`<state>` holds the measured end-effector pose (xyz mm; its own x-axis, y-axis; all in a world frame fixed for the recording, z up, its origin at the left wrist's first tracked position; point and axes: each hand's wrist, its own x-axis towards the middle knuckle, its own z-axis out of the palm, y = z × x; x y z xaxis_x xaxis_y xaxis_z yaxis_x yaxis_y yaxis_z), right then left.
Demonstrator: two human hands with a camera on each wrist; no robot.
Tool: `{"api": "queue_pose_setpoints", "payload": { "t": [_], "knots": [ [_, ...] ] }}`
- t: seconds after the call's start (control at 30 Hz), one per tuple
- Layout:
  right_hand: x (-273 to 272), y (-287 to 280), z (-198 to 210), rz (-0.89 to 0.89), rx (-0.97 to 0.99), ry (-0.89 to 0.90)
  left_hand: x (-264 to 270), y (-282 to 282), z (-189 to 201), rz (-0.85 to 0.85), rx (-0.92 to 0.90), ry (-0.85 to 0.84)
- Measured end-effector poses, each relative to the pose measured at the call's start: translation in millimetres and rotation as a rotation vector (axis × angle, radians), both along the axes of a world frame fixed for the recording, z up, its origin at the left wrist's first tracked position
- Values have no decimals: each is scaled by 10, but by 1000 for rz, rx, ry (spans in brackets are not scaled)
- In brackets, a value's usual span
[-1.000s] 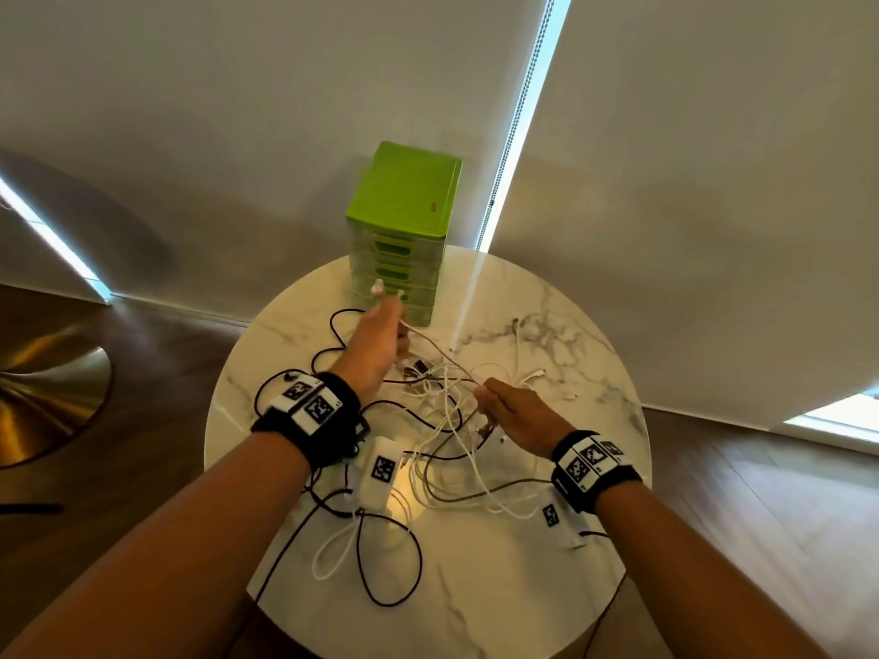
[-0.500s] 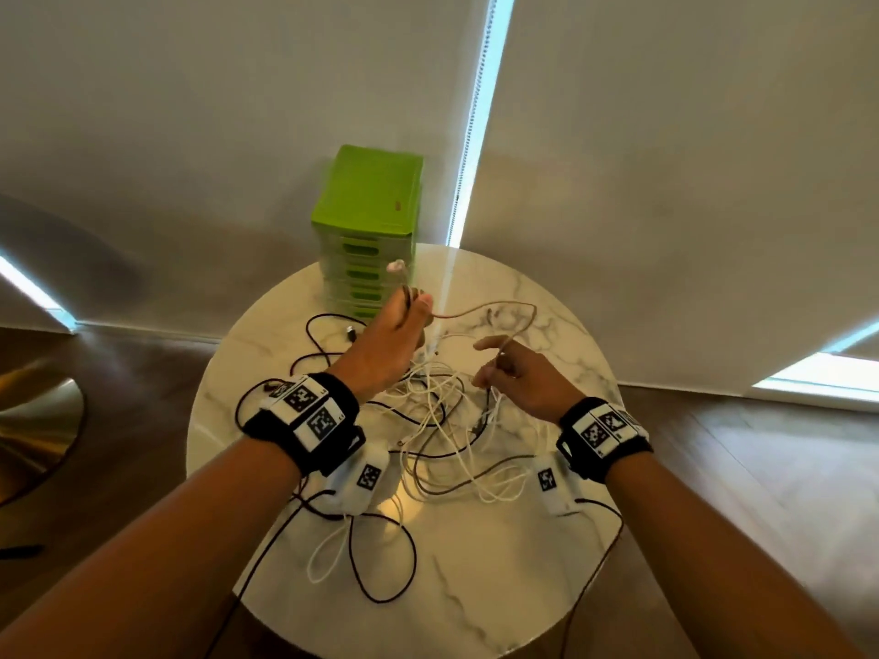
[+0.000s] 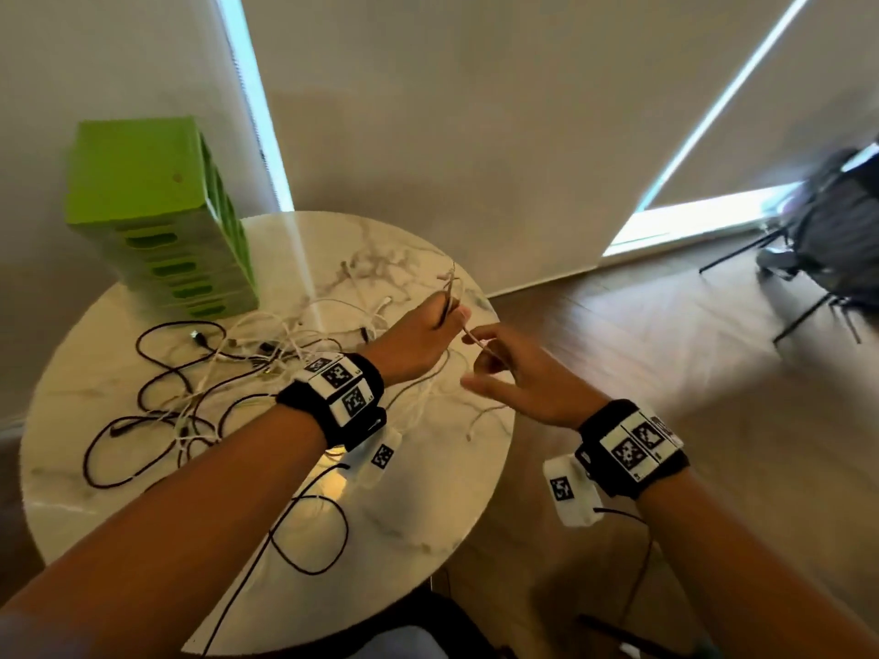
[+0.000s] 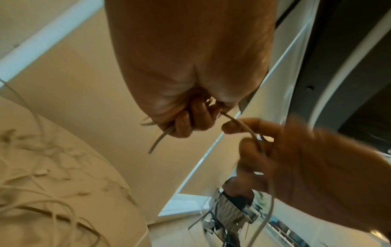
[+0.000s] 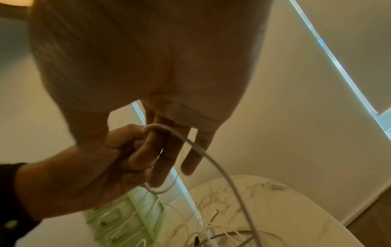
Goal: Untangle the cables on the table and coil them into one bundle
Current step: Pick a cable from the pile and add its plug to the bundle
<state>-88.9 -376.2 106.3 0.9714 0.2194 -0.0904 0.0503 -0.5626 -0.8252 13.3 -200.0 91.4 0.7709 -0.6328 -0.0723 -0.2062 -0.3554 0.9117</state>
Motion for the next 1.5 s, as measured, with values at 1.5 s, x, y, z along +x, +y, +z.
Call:
{"api": "queue_pose_setpoints", "payload": {
  "t": [1.5],
  "knots": [
    [141, 745, -1333, 350, -756, 457, 337, 988, -96, 569, -703, 369]
  ]
}}
